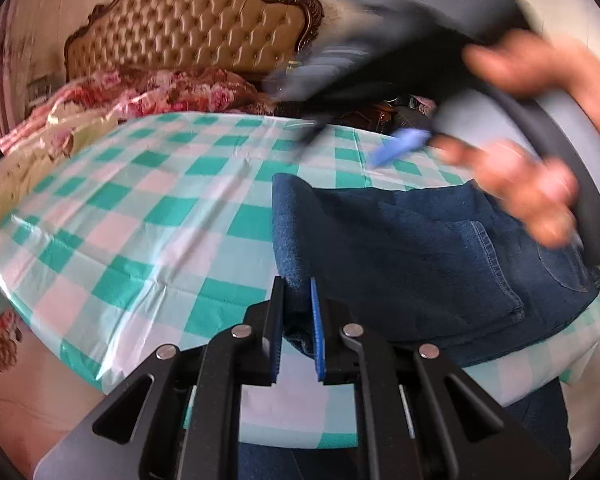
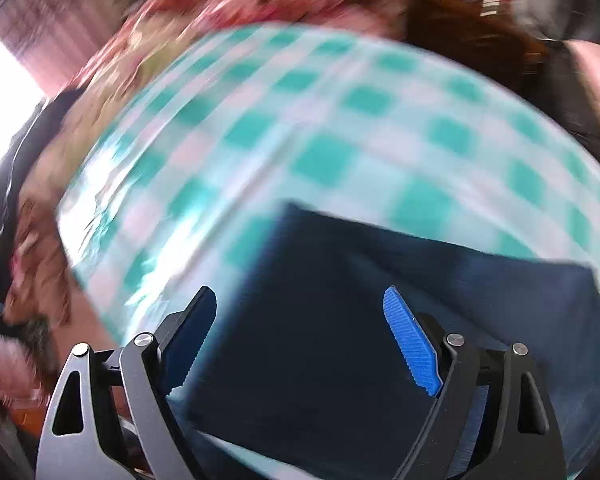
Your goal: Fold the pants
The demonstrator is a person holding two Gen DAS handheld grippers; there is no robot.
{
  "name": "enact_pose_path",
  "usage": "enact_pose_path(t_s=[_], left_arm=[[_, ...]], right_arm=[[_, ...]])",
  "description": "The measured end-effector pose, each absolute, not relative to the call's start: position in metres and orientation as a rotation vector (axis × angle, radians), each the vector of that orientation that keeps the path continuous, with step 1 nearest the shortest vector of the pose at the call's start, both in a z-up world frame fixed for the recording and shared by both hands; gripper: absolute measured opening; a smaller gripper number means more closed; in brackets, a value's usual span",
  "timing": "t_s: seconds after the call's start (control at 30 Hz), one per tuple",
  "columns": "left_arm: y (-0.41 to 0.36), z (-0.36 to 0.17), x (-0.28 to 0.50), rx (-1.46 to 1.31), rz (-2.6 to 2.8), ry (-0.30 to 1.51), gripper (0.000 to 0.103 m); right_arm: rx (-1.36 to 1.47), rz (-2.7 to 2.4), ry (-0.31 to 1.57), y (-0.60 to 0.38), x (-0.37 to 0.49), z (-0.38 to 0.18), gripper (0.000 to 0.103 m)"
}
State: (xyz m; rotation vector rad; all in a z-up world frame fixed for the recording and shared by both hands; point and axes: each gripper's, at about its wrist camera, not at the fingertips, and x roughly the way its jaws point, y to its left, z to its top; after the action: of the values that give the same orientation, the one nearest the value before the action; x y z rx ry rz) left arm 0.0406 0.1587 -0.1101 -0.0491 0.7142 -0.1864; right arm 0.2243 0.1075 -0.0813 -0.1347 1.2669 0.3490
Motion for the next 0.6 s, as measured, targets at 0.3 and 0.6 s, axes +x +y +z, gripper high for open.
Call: enact_pose_path(t_s=[0.3,0.6], left_arm=[[0.149,-0.1,0.037,-0.091,-0.197,0.69,0.016],[0.14,-0.109,0.044,-0.259,-0.137,0.759,0.015]], right_arm=[[-0.29,0.333,1.387,0.143,0.244,-0.132,0.016],[-0.072,0.398,1.33,0.093,0.233,-0.081,0.012]])
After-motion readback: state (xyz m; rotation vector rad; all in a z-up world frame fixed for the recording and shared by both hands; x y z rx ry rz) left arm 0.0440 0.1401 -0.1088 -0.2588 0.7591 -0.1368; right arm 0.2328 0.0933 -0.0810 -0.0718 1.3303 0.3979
